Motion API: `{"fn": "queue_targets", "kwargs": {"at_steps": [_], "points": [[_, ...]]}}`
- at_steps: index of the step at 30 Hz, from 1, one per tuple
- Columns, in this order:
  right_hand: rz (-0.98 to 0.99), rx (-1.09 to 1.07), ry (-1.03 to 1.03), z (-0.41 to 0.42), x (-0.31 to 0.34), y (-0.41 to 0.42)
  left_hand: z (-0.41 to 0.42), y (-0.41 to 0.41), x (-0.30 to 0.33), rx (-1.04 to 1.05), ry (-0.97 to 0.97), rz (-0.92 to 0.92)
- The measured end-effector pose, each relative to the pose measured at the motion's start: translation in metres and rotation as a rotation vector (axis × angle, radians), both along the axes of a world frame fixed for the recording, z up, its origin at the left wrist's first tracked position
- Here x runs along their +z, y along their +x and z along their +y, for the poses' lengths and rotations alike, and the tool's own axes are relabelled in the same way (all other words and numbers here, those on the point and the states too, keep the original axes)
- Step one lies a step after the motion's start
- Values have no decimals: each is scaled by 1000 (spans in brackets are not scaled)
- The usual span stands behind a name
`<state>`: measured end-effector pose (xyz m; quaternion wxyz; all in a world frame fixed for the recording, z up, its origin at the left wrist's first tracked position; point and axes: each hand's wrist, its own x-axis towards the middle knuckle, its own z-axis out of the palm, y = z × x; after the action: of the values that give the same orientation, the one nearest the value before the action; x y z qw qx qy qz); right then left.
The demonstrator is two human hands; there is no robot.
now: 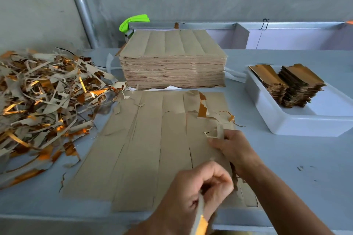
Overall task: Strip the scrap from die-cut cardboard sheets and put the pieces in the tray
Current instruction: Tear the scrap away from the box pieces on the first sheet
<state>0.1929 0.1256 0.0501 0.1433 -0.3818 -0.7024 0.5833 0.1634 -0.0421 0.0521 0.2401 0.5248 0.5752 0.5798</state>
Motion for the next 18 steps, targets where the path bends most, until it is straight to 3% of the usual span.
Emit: {"fn": "queue_targets", "kwargs": {"at_steps": [2,5,7,11,15,18], "points": [[-15,5,57,0,-3,1,-9,-14,-1,1,-92,55],[-26,21,104,2,-4,3,-22,-49,9,-166,-281,193],[-27,62,11,-2,-4,1,-24,-71,19,-275,-342,227],[46,118,-222,-5,-1,2,-17,-85,27,-99,-340,29],[105,153,-289,-2,-7,0,-2,-77,9,-27,-655,383],[115,202,-313,2,-9,2,9,-71,-5,55,-655,446]]}}
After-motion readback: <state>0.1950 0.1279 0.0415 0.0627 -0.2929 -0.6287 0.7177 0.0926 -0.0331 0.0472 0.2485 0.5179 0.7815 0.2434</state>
